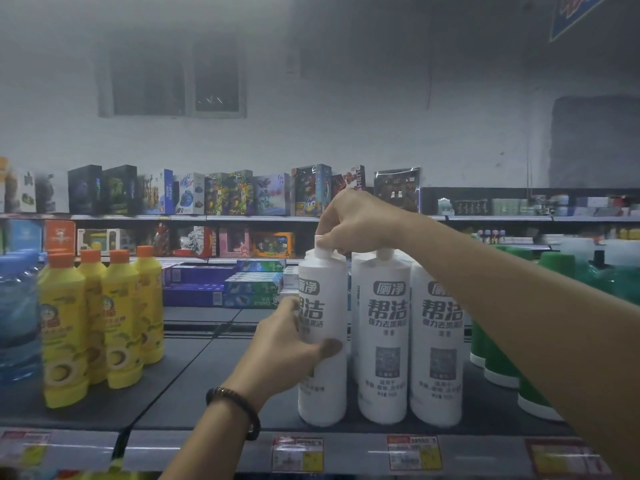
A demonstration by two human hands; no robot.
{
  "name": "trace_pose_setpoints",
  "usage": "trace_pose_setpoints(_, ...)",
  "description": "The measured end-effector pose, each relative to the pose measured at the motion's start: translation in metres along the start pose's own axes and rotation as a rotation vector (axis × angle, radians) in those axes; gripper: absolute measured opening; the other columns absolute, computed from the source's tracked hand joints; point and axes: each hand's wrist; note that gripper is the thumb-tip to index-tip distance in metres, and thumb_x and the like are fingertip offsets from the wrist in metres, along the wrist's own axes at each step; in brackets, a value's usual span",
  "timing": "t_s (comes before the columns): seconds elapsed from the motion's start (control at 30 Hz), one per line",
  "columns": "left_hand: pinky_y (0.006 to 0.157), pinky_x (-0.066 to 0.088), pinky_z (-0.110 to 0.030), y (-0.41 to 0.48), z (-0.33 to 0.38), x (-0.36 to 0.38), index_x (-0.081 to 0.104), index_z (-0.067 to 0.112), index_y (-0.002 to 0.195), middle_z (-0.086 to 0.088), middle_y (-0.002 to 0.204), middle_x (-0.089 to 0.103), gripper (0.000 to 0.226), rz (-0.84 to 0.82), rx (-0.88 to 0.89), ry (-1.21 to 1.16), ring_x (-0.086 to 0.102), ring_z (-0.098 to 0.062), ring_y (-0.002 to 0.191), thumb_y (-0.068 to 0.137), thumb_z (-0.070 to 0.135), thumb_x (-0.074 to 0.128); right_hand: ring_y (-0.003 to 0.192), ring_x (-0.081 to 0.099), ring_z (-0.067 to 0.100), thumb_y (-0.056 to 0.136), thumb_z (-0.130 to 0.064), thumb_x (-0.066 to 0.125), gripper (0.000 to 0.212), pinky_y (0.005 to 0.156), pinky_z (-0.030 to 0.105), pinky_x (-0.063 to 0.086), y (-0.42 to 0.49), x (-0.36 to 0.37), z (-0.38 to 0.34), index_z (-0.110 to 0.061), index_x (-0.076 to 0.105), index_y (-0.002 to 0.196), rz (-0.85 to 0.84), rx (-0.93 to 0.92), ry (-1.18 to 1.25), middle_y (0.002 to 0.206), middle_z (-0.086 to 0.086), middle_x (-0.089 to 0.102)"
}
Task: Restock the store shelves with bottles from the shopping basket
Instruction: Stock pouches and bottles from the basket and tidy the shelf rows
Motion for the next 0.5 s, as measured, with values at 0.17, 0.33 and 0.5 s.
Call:
trace_pose_setpoints(0.17, 0.063, 0.063, -0.022, 0.0, 0.001, 0.005, 0.052, 0.032, 0.109, 0.012, 0.104, 0.077, 0.056, 0.04, 0.008, 0.003, 0.076, -0.001, 0.083, 0.074, 0.032, 0.096, 0.083, 0.064, 0.004, 0.089, -0.043, 0.086, 0.027, 0.069, 0.025, 0.052, -0.001, 0.01, 0.003, -0.021, 0.085, 0.105, 0.074, -0.052, 0.004, 0.089, -0.015, 0.066)
trace_pose_setpoints(0.33, 0.077, 0.064, -0.035, 0.0, -0.007, 0.017, 0.047, 0.037, 0.104, 0.015, 0.109, 0.067, 0.068, 0.143, 0.078, 0.163, 0.069, -0.005, 0.095, 0.062, 0.07, 0.088, 0.085, 0.064, 0.005, 0.09, -0.033, 0.086, 0.025, 0.075, 0.026, 0.048, 0.001, 0.008, 0.007, -0.024, 0.084, 0.114, 0.042, -0.064, 0.019, 0.091, -0.014, 0.066)
trace_pose_setpoints(0.5, 0.077, 0.066, -0.026, 0.0, -0.016, 0.014, 0.054, 0.031, 0.116, 0.013, 0.112, 0.076, 0.054, -0.009, 0.028, 0.025, 0.075, 0.002, 0.09, 0.078, 0.034, 0.091, 0.09, 0.065, 0.008, 0.092, -0.034, 0.085, 0.025, 0.076, 0.027, 0.048, 0.001, 0.01, 0.01, -0.025, 0.082, 0.115, 0.032, -0.082, 0.018, 0.093, -0.013, 0.066)
Point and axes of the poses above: each hand's wrist, its own y-axis towards the middle knuckle, its own x-axis out of the palm, z = x × y
